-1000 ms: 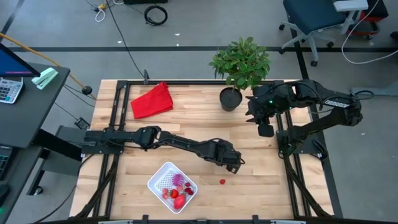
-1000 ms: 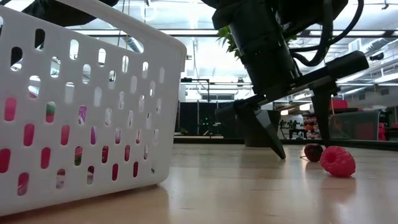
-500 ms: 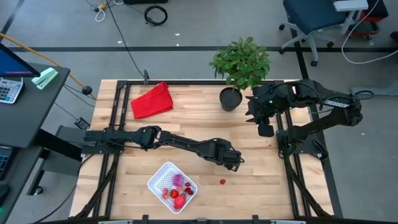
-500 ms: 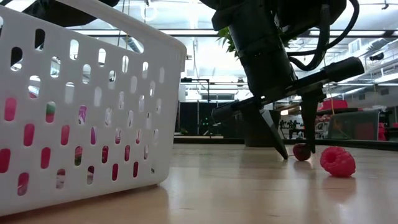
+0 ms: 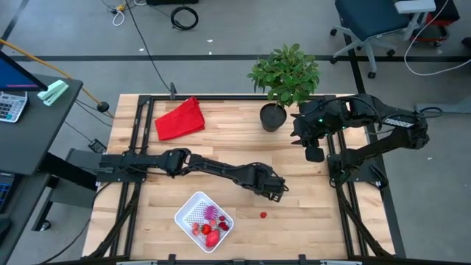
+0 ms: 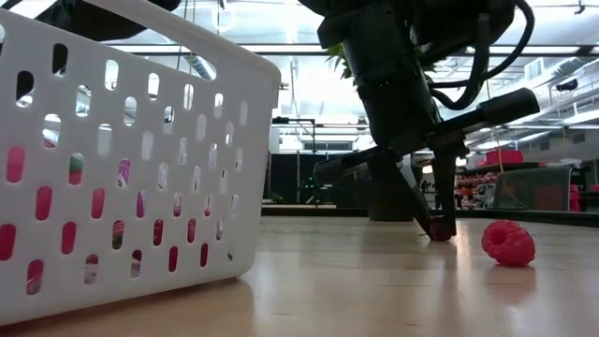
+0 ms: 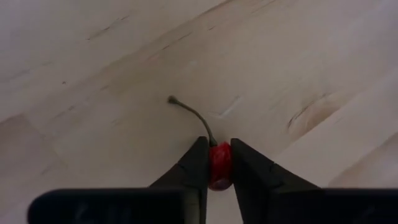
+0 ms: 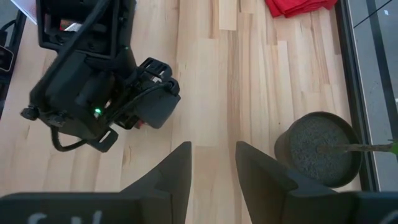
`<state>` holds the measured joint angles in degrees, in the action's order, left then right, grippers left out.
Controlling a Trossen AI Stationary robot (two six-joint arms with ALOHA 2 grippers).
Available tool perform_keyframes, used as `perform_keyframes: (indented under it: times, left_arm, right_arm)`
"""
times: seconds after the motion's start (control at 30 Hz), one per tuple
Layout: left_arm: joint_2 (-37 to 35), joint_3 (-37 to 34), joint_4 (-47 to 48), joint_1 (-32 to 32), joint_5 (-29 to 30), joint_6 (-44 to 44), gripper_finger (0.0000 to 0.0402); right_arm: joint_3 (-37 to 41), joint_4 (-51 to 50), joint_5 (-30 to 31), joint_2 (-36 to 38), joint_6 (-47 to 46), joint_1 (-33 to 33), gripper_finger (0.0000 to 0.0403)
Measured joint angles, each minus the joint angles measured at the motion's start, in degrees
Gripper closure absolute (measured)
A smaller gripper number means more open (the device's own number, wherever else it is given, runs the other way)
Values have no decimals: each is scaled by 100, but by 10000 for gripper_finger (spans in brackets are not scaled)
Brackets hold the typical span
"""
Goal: Pick and placing Produce into tupperware
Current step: Put the cherry in the basket
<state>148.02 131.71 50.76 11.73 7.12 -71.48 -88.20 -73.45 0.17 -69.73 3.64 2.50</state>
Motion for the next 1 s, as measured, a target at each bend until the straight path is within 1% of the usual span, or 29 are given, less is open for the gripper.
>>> perform_keyframes:
  times: [0.17,0.3,0.47,0.57,0.7,0.8,0.9,1.0]
  left_arm:
    - [-178,-20,137,-38,-294,40,347]
    - [-577,-14,440,-46,-432,59,348]
    - [-1121,-9,1187,17,-582,6,348]
    - [-1560,-7,1740,177,-683,-246,347]
    - [-2003,-1,2501,496,-734,-1040,350]
    - [-2305,-1,3038,823,-773,-2082,348]
    - [-2438,6,3236,1206,-848,-3152,344]
    - [-2443,-1,3346,1582,-882,-4022,345]
  right_arm:
    - [0,-3,0,0,0,-2,270]
    - [0,-17,2,0,-4,-2,270]
    - [0,-20,0,0,-4,-2,270]
    - [0,-20,0,-1,-4,-2,270]
    - [0,-21,0,-2,-3,-2,270]
    - [-2,-21,0,-2,1,-2,270]
    - [0,-8,1,-2,85,-2,270]
    - [-1,2,2,-2,103,0,270]
